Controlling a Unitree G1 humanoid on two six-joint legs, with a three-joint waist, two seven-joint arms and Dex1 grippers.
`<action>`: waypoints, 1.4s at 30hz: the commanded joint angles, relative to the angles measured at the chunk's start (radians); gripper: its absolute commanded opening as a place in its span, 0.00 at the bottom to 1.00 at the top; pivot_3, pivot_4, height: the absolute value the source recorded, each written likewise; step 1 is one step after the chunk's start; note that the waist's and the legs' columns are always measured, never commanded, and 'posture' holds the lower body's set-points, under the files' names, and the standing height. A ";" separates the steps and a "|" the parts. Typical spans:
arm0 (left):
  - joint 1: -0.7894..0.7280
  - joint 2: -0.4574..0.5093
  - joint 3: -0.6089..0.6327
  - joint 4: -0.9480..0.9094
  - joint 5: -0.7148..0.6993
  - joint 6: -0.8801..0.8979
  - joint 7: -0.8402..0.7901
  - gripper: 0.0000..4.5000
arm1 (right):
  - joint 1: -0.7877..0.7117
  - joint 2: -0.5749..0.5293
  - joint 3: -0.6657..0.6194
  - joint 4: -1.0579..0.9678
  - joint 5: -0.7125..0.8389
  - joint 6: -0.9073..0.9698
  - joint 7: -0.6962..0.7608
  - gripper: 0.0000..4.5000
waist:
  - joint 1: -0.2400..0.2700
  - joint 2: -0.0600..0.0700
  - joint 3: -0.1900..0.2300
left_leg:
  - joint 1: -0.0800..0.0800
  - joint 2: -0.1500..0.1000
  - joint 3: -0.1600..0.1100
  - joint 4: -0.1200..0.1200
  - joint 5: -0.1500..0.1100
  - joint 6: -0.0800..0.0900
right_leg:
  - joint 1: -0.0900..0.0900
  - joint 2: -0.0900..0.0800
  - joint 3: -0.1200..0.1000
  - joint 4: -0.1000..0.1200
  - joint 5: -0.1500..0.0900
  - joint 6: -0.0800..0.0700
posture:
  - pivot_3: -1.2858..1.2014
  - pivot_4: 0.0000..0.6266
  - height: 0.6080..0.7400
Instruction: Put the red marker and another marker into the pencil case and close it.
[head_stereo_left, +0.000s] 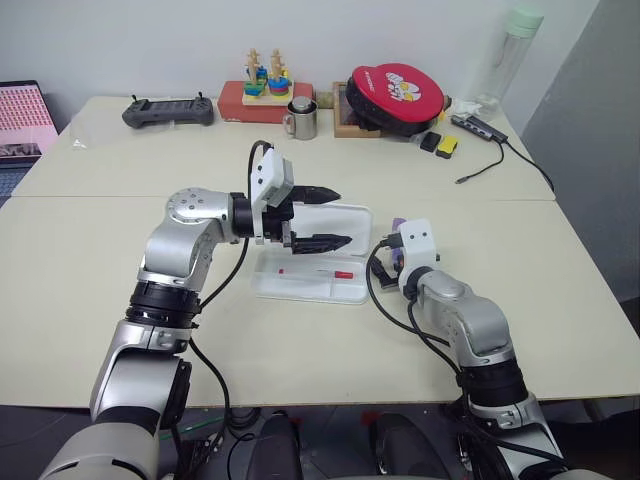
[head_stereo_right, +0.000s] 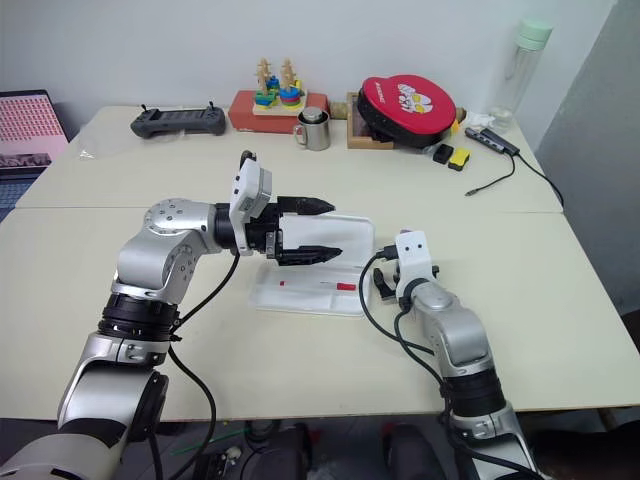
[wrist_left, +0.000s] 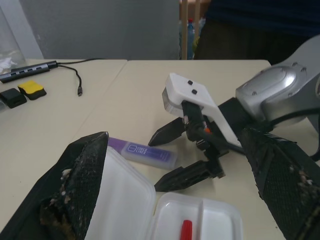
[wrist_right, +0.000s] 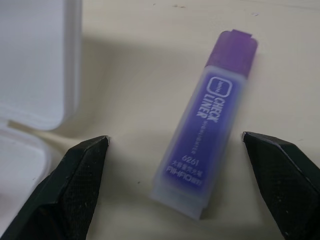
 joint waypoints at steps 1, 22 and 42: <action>-0.002 -0.009 0.017 -0.054 -0.021 -0.001 0.023 1.00 | 0.011 -0.007 -0.050 0.024 -0.027 -0.010 -0.020 0.96 | 0.001 0.000 0.000 | 0.001 0.000 0.000 0.000 0.000 0.000 | 0.001 0.000 0.000 0.000 0.000 0.000 | 0.52 0.24 1.00; 0.196 0.139 0.181 -0.240 -0.146 0.149 0.097 1.00 | -0.105 -0.126 -0.119 -0.170 0.087 -0.252 0.275 0.24 | -0.020 0.002 0.001 | 0.000 0.000 0.002 -0.001 0.000 0.000 | -0.001 0.000 0.002 -0.001 0.000 0.001 | 0.52 0.24 1.00; 0.859 0.417 0.483 -0.484 -0.146 0.187 0.137 1.00 | -0.337 -0.254 0.452 0.102 0.078 -0.210 0.902 0.24 | -0.005 0.000 0.001 | 0.003 0.002 0.004 -0.002 0.000 0.000 | -0.003 -0.002 0.001 0.001 -0.007 -0.008 | 0.52 0.24 1.00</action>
